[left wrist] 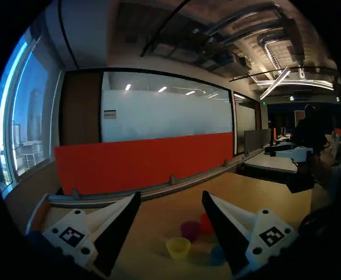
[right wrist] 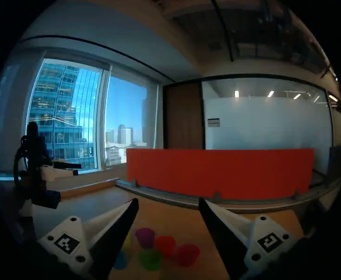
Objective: Pour water
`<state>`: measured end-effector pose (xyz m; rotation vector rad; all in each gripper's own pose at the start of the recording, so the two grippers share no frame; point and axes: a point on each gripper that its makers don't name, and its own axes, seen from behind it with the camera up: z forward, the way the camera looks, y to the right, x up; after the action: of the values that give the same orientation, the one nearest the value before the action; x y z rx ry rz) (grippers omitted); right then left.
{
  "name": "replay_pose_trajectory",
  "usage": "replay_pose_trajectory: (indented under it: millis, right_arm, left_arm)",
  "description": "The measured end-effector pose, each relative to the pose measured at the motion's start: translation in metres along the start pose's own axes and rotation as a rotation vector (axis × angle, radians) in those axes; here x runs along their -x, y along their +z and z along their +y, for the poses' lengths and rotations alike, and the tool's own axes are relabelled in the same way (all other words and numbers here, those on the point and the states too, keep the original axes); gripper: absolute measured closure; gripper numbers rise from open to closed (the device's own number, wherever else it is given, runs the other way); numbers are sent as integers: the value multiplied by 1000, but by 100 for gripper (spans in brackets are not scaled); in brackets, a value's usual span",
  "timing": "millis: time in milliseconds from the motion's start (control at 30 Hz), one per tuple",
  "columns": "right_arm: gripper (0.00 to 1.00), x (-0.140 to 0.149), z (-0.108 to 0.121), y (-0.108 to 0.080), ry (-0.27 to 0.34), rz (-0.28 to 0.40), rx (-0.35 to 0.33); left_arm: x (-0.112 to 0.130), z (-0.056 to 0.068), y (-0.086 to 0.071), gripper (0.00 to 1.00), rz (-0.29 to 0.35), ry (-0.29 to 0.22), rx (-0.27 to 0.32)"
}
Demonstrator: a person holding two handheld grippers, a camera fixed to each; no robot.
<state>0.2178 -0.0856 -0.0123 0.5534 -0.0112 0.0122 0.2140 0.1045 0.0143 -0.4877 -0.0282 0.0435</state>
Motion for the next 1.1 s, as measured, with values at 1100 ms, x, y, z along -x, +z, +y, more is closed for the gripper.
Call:
replay_pose_trajectory:
  millis: [1100]
  right_arm:
    - [1,59,-25,6,-64,-162,-157]
  left_arm:
    - [48,57,-2,3,-65,6,249]
